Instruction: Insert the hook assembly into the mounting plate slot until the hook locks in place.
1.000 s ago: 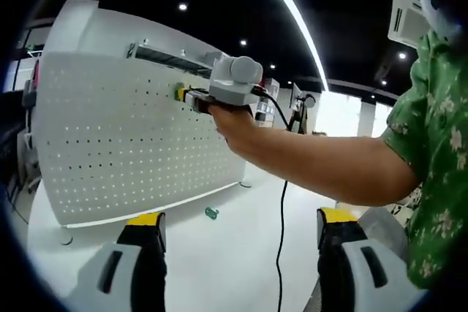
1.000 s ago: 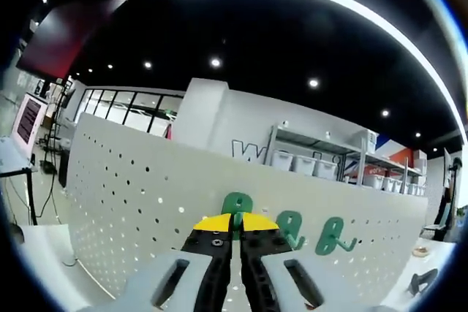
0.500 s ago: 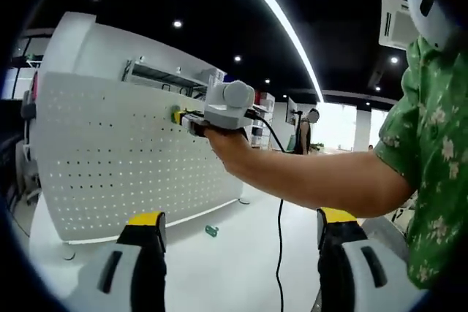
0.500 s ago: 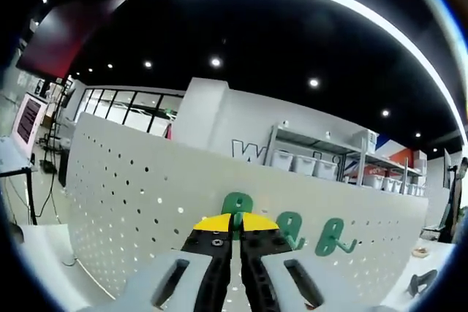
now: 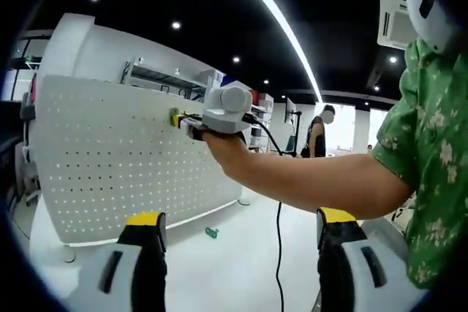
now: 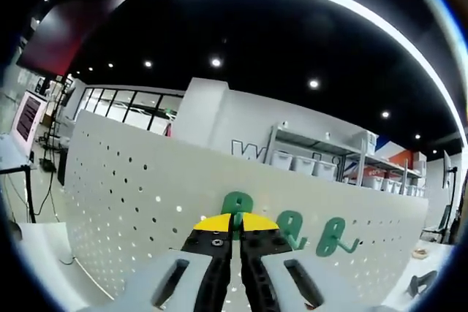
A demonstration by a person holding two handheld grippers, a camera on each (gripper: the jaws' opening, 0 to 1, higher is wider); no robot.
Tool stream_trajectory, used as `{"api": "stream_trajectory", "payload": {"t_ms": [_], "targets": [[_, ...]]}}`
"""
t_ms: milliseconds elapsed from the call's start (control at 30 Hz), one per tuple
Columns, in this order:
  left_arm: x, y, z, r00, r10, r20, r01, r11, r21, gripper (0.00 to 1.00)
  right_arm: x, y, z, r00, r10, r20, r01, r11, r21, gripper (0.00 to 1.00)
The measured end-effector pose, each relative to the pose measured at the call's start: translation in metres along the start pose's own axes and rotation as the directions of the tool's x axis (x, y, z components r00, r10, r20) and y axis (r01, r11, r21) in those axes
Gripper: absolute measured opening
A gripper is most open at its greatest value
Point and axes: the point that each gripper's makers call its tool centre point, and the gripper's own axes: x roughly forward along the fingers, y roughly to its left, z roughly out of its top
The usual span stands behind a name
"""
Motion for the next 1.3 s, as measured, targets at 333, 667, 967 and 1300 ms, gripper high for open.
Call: {"api": "stream_trajectory", "payload": {"t_ms": [333,667,967,1300], "targets": [[-0.0002,0.0016,-0.0011,1.0,0.0,-0.004,0.0,1.0,-0.003,0.87,0.0003,0.0011,-0.0002,1.0,0.0,0.006,0.0,1.0,-0.007,0.01],[0.0007,0.0007,-0.0023,1.0,-0.009,-0.007,0.009,1.0,-0.006,0.86,0.0005,0.001,-0.0004,1.0,-0.001,0.007,0.001,1.0,-0.017,0.01],[0.0007,0.0026,-0.0027,1.0,-0.008,-0.008,0.008,1.0,-0.009,0.85,0.0018,0.0014,-0.0033,1.0,-0.002,0.0,0.002,1.0,-0.026,0.02],[0.0028,0.0022,-0.0037,1.0,-0.015,-0.012,0.014,1.0,-0.008,0.85,0.0003,0.0007,-0.0038,1.0,-0.006,-0.01,0.006,0.999,0.041,0.01]]}}
